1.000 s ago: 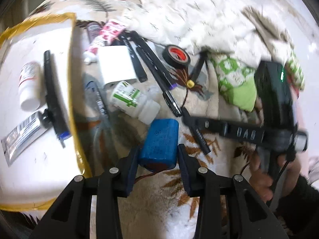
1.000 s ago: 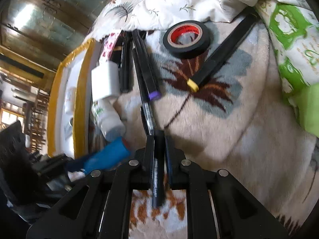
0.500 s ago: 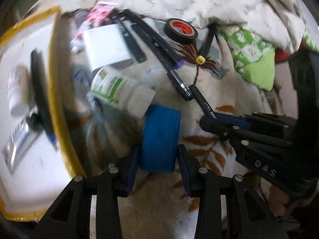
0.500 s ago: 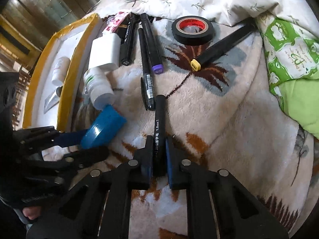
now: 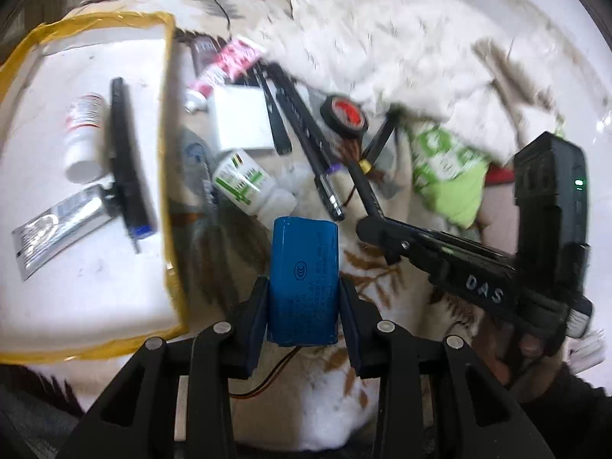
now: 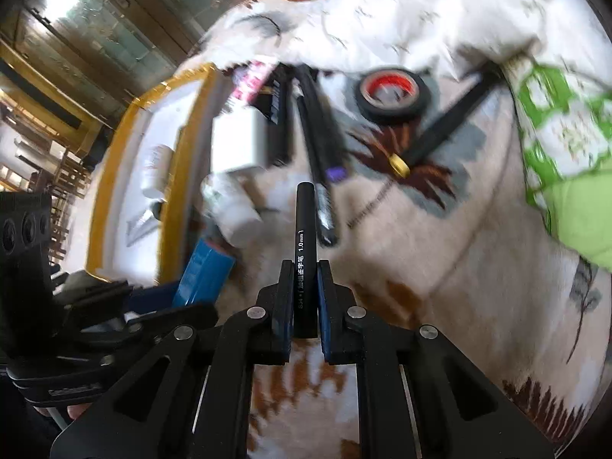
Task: Organize objects
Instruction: 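Carry the blue battery and black marker over the tray with both tools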
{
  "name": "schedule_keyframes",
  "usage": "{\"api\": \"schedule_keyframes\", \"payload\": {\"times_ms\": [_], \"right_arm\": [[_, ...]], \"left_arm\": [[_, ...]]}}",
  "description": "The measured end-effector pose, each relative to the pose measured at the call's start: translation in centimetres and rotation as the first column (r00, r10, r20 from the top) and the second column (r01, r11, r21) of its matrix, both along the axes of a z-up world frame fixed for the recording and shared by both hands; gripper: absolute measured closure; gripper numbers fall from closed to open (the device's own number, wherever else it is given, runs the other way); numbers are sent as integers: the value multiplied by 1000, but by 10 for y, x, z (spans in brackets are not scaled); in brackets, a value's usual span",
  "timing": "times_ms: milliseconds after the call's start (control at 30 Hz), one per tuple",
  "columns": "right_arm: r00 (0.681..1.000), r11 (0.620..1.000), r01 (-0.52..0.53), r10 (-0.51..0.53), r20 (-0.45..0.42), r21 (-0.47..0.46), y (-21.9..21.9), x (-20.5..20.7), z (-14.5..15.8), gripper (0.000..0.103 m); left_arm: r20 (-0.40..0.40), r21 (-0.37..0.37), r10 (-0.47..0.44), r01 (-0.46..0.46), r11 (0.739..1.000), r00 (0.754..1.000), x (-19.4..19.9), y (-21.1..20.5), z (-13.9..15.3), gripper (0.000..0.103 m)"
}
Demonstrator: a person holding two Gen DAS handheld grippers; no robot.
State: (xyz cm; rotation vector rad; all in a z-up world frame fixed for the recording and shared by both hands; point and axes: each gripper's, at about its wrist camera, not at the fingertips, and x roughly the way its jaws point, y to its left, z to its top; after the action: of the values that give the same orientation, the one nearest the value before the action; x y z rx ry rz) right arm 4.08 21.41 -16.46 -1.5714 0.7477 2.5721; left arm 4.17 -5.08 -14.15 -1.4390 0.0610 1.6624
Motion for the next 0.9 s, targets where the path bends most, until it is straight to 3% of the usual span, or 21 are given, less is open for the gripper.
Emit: {"api": "schedule_keyframes", "payload": {"times_ms": [233, 367, 433, 567, 733, 900], "right_arm": [[995, 994, -43, 34, -98, -96, -15, -23, 27, 92], [986, 987, -96, 76, -148, -132, -39, -42, 38, 92], [984, 979, -115, 90, -154, -167, -52, -56, 35, 92], [980, 966, -166, 139, -141, -199, -85, -91, 21, 92], [984, 980, -163, 153, -88, -116, -109, -118, 5, 92], [984, 984, -173, 171, -53, -39, -120, -125, -2, 92]], "left_arm": [[-17, 97, 165, -162, 982, 986, -28, -57, 43, 68], [-115, 67, 309, -303, 951, 944, -56, -80, 60, 68], [-178, 12, 356, -360, 933, 917, -71, -79, 57, 68], [-208, -59, 425, -445, 894, 881, -102, -80, 37, 68], [-193, -86, 486, -508, 857, 852, -123, -85, 15, 68], [-198, -96, 502, -526, 845, 842, -120, -84, 0, 67]]}}
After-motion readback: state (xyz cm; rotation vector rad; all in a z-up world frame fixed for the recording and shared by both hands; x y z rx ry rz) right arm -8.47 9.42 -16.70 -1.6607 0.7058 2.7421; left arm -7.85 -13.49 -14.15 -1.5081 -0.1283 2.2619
